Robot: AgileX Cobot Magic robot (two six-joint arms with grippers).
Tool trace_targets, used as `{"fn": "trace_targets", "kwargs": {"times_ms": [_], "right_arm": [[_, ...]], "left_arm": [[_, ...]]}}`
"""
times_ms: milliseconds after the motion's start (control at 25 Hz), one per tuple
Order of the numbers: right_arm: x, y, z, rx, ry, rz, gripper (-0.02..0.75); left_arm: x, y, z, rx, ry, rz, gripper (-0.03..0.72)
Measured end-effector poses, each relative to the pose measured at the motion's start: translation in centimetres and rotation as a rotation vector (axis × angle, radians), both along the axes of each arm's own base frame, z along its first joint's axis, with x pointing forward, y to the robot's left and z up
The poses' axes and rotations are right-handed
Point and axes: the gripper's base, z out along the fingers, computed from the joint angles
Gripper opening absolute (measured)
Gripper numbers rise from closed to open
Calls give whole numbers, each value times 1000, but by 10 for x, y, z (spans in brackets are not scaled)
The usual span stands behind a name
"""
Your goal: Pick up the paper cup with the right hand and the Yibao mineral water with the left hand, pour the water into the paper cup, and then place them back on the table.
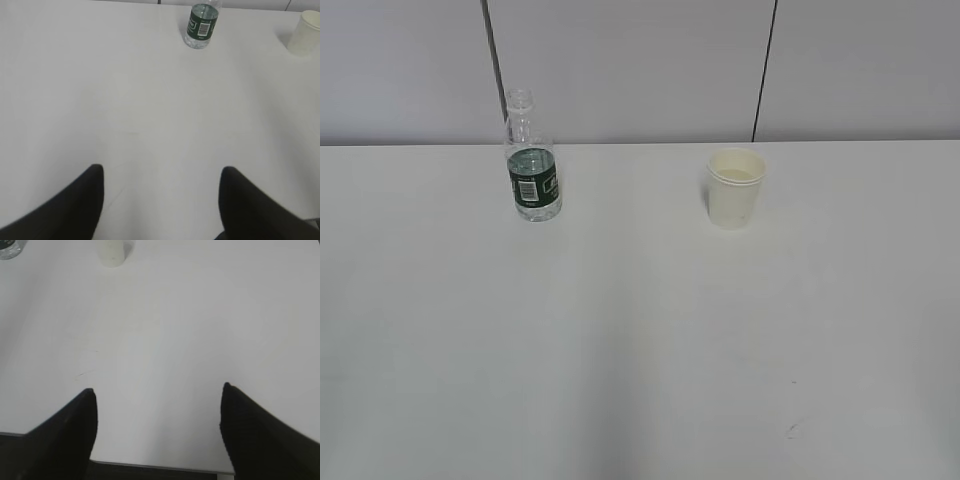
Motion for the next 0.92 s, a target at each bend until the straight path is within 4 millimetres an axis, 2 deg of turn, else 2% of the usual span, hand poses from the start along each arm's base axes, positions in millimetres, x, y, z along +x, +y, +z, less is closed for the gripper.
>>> {"fn": "trace_targets", "kwargs": {"times_ms": [920], "right_arm": [[0,0,0,-1,-1,-38,594]], "left_arm": [[0,0,0,0,0,7,449]]}}
